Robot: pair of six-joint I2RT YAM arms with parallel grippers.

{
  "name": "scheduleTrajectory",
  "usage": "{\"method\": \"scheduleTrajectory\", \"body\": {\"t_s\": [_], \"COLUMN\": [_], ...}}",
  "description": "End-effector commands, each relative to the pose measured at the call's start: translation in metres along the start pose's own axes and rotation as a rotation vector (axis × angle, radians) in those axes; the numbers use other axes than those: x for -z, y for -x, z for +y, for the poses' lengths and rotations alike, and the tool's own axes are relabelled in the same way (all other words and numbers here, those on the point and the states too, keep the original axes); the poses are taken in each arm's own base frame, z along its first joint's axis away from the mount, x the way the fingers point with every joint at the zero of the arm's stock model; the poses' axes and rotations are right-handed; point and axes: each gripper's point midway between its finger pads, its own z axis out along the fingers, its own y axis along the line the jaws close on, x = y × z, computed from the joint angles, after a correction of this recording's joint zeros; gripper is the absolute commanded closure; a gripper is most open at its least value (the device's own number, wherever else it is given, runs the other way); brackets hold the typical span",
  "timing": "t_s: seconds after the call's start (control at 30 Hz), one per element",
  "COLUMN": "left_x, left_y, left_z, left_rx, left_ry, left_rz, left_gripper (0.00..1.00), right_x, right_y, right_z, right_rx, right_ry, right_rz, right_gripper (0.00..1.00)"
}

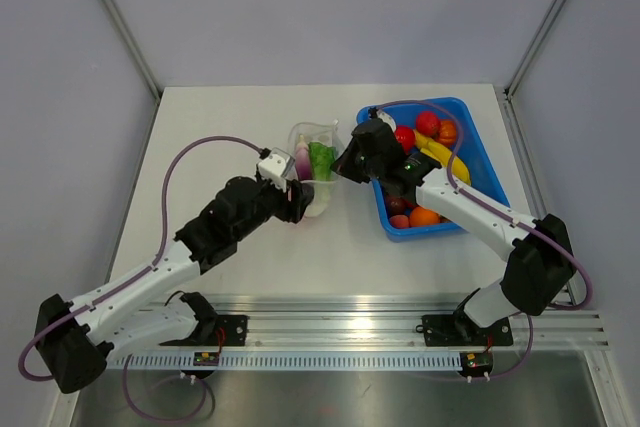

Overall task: Place the food in the zip-top bag and seal the zipper
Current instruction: Adjust the zipper food storage bag at the center of the board.

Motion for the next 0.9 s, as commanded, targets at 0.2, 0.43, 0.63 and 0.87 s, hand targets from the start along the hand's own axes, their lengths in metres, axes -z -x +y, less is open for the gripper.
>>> {"method": "scheduleTrajectory", "body": {"t_s": [0.2,0.43,0.63,0.87], "left_x": [-0.013,0.014,0.045,0.046], "left_y": [0.043,0.069,0.086,0.089], "left_z": [-0.014,-0.023,-0.003,-0.002], "left_rx": [-0.015,-0.108,-0.103,-0.154], "left_ry": [-0.030,-0.112,-0.210,-0.322], "left_rz": [-0.088,-0.190,-0.301,-0.282], "left_gripper": [0.79,1.00,1.00,1.00], "right_x": [0.006,0.030,0.095,0.085], "right_y": [0.012,0.017,0.068,0.055], "right_z": [0.028,0.039,0.036,0.005], "right_rx": [-0.014,0.120,0.252,0.646], "right_ry": [0.073,0.158,0.262,0.353], "right_rz": [-0.020,-0.029,-0.154,-0.081], "right_gripper": [1.00,0.46,0.31,0.29]}}
